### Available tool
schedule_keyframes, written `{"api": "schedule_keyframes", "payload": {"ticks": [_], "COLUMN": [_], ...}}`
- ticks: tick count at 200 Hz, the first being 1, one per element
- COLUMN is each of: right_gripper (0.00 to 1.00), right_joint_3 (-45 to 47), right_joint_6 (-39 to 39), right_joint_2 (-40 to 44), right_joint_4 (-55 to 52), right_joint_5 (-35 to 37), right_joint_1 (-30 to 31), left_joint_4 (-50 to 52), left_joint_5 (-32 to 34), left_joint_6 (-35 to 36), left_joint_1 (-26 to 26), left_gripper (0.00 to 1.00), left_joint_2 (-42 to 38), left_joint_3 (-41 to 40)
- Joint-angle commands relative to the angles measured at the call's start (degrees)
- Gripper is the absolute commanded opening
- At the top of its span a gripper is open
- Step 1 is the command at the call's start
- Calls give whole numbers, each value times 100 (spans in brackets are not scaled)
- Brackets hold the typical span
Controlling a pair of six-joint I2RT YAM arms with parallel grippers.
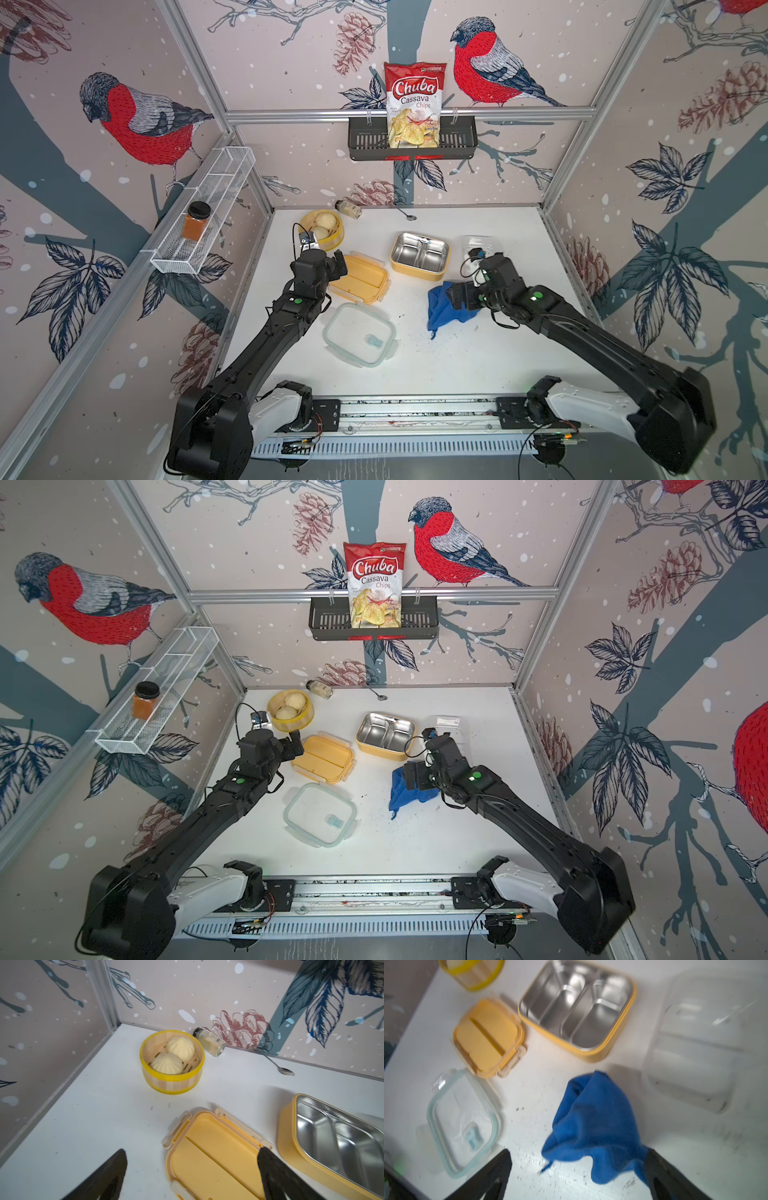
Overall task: Wipe the insides of the lunch boxes
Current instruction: Place the cleaning item at the center of the board, then reset both arms
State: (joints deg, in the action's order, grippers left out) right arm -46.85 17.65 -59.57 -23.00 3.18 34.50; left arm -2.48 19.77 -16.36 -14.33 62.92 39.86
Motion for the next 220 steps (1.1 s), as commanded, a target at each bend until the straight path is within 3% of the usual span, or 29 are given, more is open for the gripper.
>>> {"api": "schedule_keyframes", "payload": {"ticks": [1,26,35,46,62,82,103,130,153,166,185,193,203,213,220], "right_gripper": [100,100,100,100,100,100,100,100,100,100,100,100,100,100,100], "right_joint_3": [563,1946,2299,2300,2209,3086,3873,4085,4299,4324,3978,3840,3711,3534,3457], "right_joint_6": [-629,-1535,-1565,-1314,-1248,-1473,-1124,-1320,-1188,-1337,-1222,-1207,-1217,-1207,-1162], "right_joint_2": [576,727,558,364,274,159,-459,-1511,-2333,-2974,-2536,-2621,-2899,-2770,-2661], "right_joint_4": [1738,4492,5134,5050,4778,6684,8682,9703,10788,11688,10249,10158,10356,9738,9430], "right_joint_5": [1240,1805,1467,939,923,1424,976,869,947,832,964,1045,1127,1196,1160], "right_joint_1": [-560,-1656,-2088,-2451,-2491,-2616,-3154,-3269,-3318,-3290,-3277,-3284,-3292,-3257,-3265], "left_joint_4": [-341,-845,-1158,-1260,-1325,-2316,-3607,-5040,-5065,-6088,-7797,-8669,-7822,-6887,-6818], "left_joint_5": [533,718,616,515,483,477,298,-60,-221,-305,-614,-664,-761,-955,-1204], "left_joint_6": [229,571,627,555,567,862,1092,1500,1835,1969,1914,1934,1840,1799,1712], "left_joint_1": [141,251,342,408,414,454,608,709,712,731,883,931,976,1039,1179], "left_gripper": [97,97,97,97,97,97,97,97,96,96,96,96,96,96,96], "left_joint_2": [30,166,206,249,232,150,332,1160,1694,1894,2522,2855,2532,2447,2532], "left_joint_3": [7,-197,-378,-456,-537,-1059,-1659,-2017,-1908,-2365,-3041,-3186,-3009,-2601,-2534]}}
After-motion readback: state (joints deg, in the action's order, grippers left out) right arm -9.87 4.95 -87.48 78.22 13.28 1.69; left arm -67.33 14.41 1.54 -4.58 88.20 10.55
